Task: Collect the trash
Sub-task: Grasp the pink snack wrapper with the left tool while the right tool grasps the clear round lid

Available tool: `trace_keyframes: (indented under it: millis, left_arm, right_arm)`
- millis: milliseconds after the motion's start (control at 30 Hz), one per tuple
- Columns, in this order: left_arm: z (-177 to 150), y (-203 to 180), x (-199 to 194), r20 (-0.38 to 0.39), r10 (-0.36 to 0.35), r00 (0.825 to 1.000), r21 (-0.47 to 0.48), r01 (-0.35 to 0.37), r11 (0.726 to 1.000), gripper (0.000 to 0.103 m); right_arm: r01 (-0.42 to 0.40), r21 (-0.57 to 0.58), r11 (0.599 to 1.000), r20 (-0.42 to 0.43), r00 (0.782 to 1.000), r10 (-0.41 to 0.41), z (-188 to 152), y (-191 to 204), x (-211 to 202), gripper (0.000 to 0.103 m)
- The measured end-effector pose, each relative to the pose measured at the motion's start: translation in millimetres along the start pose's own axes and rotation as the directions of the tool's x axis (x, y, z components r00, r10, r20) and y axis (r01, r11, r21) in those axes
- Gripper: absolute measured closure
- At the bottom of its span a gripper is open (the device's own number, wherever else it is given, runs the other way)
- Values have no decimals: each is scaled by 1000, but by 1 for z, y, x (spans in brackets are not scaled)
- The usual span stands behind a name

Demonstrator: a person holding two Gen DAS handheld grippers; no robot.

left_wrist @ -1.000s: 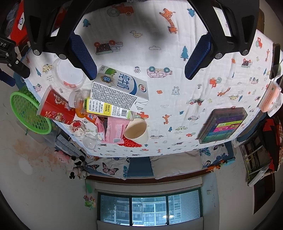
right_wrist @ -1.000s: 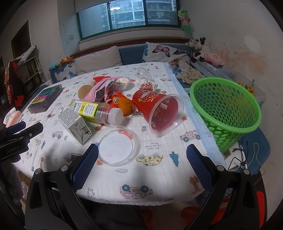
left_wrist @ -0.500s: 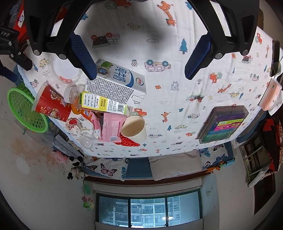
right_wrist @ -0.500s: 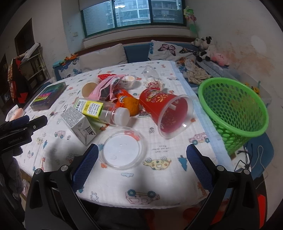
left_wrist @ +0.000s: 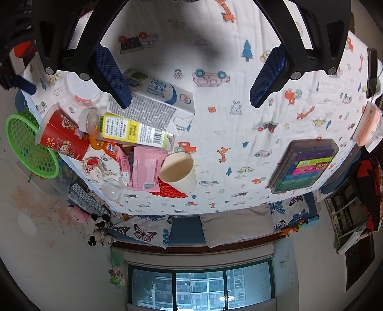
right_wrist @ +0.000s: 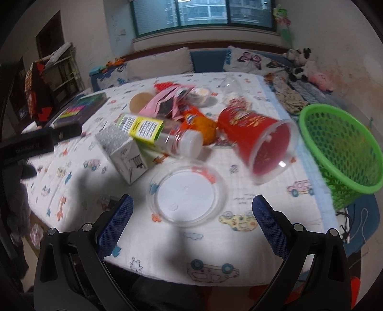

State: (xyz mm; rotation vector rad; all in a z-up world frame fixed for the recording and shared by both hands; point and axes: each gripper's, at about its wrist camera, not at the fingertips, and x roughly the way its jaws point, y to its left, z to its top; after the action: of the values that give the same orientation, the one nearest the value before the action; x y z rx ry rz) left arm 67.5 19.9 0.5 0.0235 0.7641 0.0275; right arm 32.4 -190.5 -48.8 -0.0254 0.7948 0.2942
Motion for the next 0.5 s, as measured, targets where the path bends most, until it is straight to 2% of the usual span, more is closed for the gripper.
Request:
trace_keyframes:
  millis: [167, 500]
  left_arm:
    - [10, 6, 8, -5, 5, 1000, -6, -5, 1000, 7]
    - [32, 11, 22, -12, -9, 1000, 13, 9, 1000, 7]
  right_arm:
    - [-25, -34, 999, -15, 1000, 24, -3, 7, 15, 6]
    - [0, -69, 998, -55, 998, -4, 1, 11, 53, 9]
